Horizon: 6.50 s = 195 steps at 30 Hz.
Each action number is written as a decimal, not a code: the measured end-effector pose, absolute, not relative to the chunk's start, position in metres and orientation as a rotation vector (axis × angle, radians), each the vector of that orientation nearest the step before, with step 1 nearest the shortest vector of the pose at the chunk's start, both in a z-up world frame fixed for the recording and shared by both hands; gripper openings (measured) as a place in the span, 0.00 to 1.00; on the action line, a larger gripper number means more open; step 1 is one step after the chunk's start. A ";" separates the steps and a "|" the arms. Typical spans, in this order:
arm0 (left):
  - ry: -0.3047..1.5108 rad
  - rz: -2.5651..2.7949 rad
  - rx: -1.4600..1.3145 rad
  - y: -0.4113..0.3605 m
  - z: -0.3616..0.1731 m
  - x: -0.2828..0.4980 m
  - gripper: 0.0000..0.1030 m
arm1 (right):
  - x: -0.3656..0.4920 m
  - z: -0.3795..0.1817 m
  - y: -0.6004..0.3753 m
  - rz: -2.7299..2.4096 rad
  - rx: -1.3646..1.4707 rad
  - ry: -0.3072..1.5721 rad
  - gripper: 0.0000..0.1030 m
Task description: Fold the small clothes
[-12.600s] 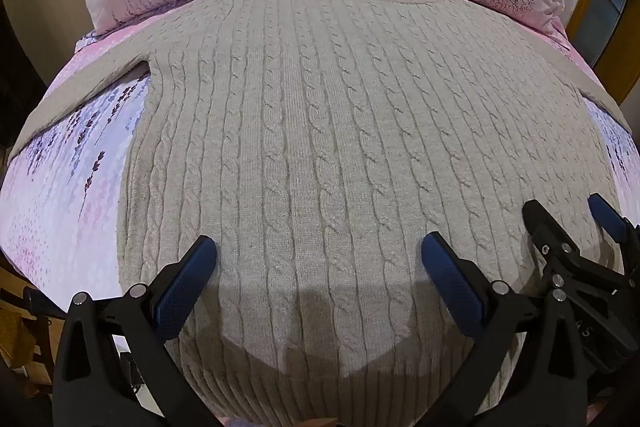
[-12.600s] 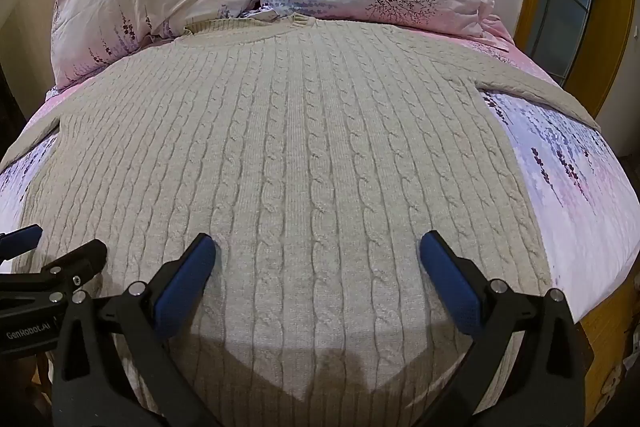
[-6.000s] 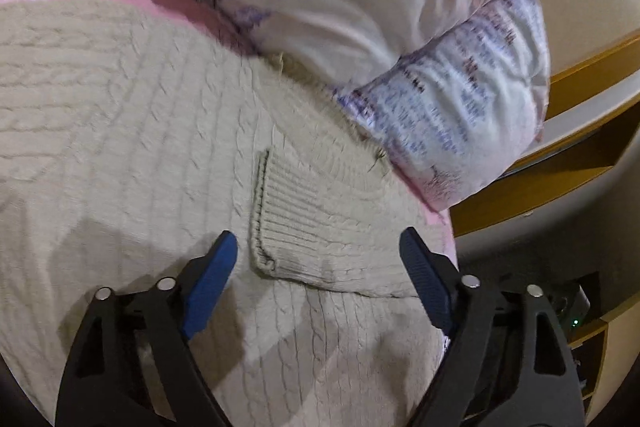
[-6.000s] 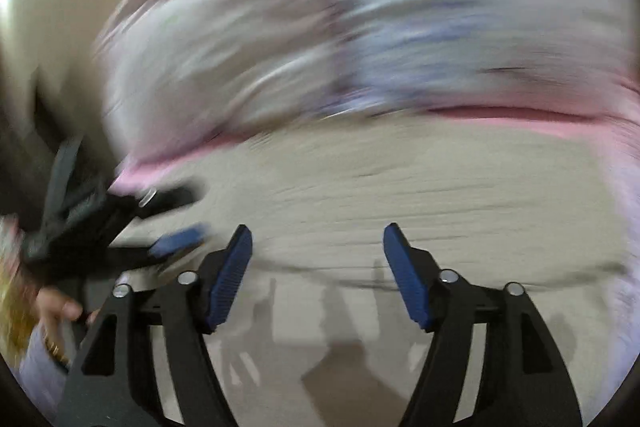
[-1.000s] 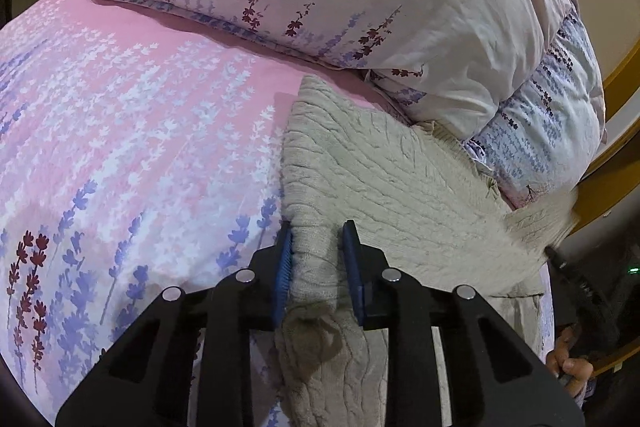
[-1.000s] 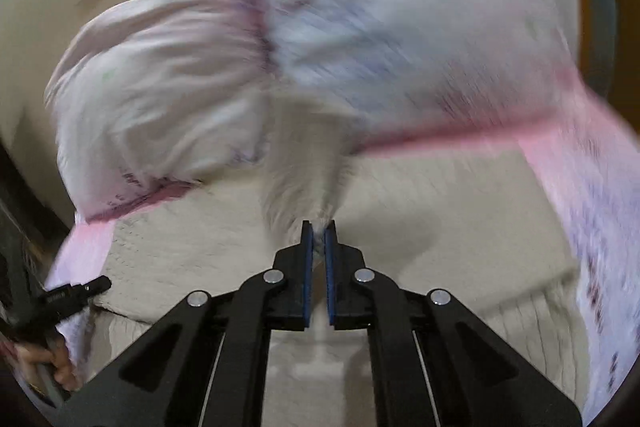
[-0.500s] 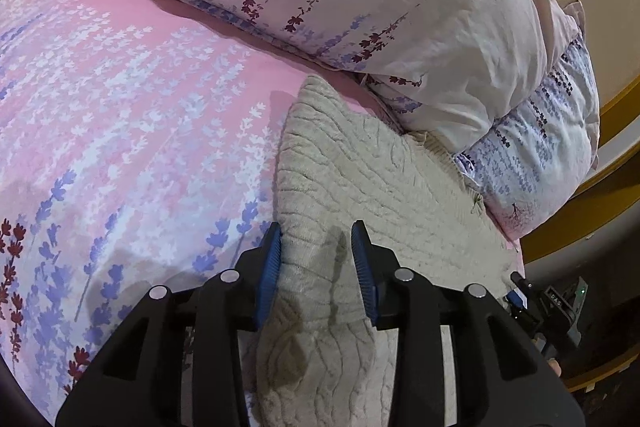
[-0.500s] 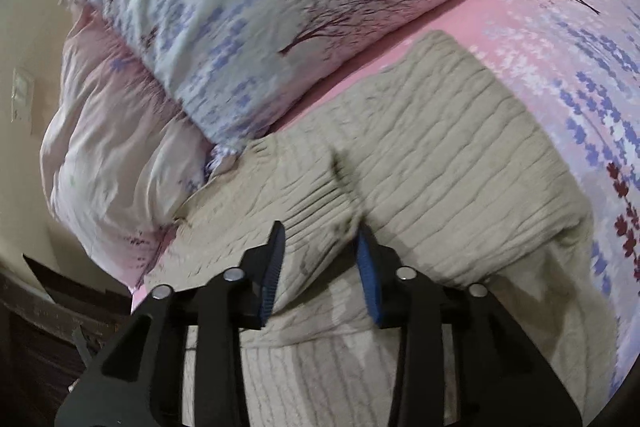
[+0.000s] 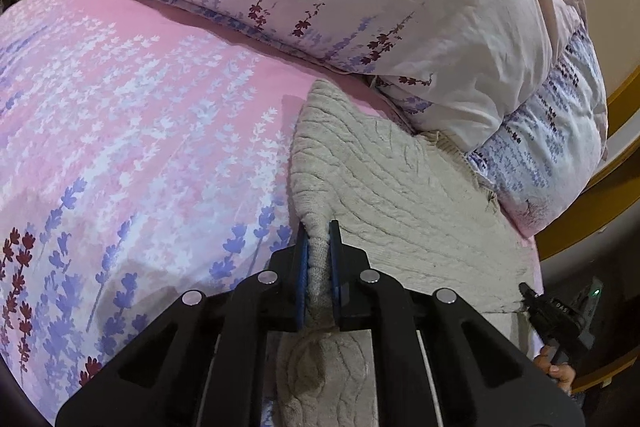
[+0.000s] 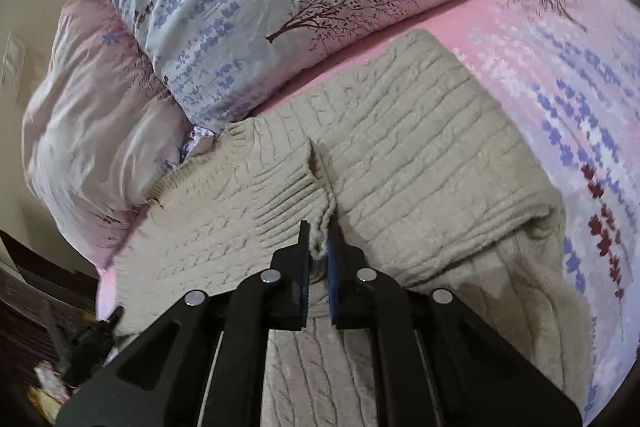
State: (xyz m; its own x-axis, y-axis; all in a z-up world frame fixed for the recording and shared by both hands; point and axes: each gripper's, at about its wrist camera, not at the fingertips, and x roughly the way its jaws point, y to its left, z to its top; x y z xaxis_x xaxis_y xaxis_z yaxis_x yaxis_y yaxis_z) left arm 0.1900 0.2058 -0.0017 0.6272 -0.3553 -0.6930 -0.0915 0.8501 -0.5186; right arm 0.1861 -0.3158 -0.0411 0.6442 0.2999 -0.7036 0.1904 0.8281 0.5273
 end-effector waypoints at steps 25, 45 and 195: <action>0.865 -0.376 -0.629 0.201 -0.006 -0.025 0.54 | 0.003 -0.048 -0.416 0.245 0.675 0.938 0.35; 0.953 -0.522 -0.658 0.147 -0.020 -0.058 0.20 | -0.048 -0.058 -0.366 0.545 0.667 0.984 0.08; 0.893 -0.290 -0.496 0.196 0.010 0.197 0.75 | 0.199 -0.014 -0.196 0.078 -0.083 0.861 0.71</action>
State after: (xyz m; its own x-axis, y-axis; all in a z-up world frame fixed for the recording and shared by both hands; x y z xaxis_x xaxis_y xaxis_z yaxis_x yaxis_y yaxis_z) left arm 0.1968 0.1961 0.0096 0.5992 -0.4398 -0.6690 0.0367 0.8498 -0.5258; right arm 0.1993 -0.1956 -0.0138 0.6492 0.0348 -0.7598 -0.1016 0.9940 -0.0413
